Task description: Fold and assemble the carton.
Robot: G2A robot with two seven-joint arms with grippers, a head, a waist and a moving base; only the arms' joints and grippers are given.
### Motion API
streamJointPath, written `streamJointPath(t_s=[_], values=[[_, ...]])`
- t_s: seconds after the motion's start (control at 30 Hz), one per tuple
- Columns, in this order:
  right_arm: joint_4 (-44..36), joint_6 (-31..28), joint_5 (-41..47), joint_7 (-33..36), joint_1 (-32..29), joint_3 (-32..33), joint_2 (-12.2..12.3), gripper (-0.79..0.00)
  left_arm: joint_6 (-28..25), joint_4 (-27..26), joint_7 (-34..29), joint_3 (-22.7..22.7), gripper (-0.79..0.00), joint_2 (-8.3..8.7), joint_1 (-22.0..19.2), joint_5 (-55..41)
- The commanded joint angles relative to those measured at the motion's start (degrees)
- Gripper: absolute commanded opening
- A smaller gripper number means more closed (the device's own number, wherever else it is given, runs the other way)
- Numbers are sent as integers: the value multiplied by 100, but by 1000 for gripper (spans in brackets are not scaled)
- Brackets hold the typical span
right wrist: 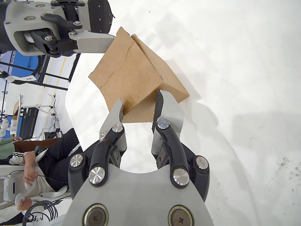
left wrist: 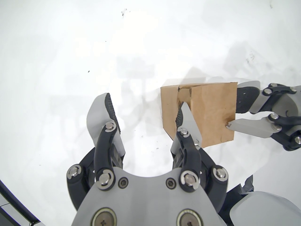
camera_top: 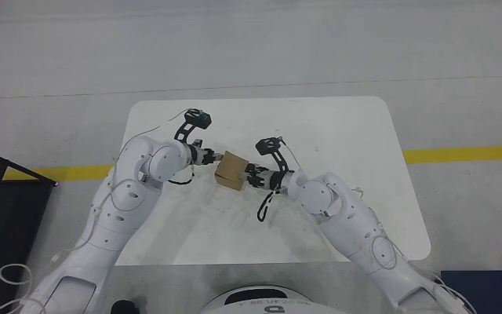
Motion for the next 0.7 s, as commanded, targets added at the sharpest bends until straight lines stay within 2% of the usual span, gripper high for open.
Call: streamJointPath(t_s=[0.0,0.3,0.47,0.67], values=[[-7,-2,-4,-14,-4,6,2,-536,17,-1,21,-42,-160,6,-3,12],[-40,-14,-17,-10,-28,27,13,-536,5,-106,126,-265,-111,27,37,-260],[-62,-10,-14,-12,-45,42,18,-539,-231,-129,199,-120,-114,20,108,-235],[-94,-8,-17,3,-66,61,28,-539,-250,-38,236,58,-139,3,86,17]])
